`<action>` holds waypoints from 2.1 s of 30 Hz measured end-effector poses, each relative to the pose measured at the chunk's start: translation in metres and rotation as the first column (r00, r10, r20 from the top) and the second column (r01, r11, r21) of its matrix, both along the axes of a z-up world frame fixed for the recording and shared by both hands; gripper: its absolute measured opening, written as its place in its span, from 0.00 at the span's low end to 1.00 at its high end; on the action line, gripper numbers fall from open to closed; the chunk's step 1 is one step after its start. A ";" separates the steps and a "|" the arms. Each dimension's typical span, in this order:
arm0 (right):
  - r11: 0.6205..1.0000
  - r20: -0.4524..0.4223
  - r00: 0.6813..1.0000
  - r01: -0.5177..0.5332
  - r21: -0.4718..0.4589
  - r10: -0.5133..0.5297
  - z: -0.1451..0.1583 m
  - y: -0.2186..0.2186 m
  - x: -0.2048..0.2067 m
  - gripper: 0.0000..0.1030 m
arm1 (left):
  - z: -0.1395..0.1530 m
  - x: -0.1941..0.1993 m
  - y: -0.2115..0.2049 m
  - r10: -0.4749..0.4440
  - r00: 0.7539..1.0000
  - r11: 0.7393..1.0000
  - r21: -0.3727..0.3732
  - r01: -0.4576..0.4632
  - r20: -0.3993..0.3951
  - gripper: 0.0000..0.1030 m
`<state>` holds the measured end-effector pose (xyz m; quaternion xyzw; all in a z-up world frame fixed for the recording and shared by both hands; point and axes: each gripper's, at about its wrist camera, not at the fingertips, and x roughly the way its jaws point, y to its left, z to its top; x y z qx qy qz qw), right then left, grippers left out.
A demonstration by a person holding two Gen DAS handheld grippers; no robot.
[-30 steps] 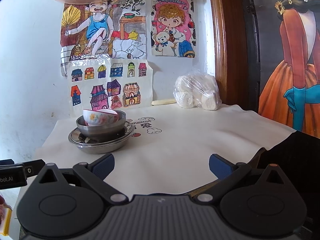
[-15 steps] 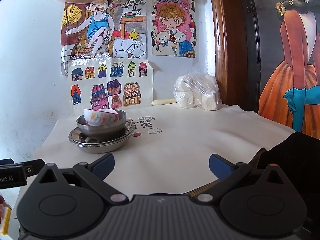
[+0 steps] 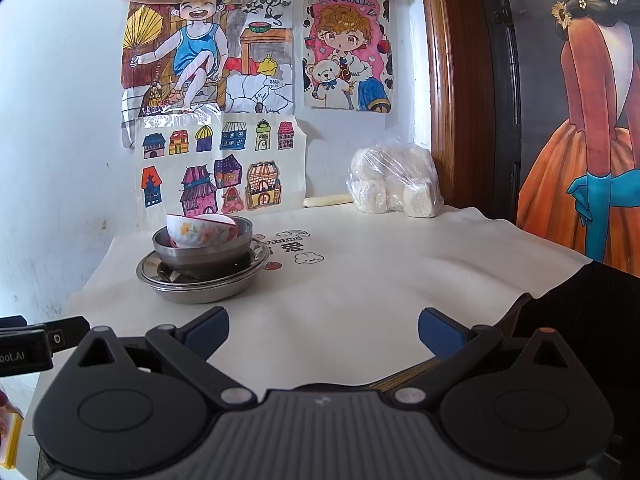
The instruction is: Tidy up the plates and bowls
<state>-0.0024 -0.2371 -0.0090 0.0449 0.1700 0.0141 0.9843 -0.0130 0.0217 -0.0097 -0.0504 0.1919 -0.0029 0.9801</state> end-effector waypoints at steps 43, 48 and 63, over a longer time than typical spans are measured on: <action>1.000 -0.001 1.000 -0.011 -0.005 0.011 -0.001 -0.002 0.000 1.00 | -0.001 0.004 0.015 0.002 0.999 0.998 -0.069 -0.005 -0.038 0.99; 1.000 0.005 1.000 -0.014 -0.015 0.014 0.001 -0.001 0.000 1.00 | -0.001 0.004 0.017 0.000 0.999 0.997 -0.077 -0.003 -0.035 0.99; 0.999 -0.017 0.999 -0.034 -0.002 0.034 -0.002 0.001 0.008 1.00 | -0.002 0.010 0.018 0.012 0.999 0.997 -0.077 -0.015 -0.039 0.99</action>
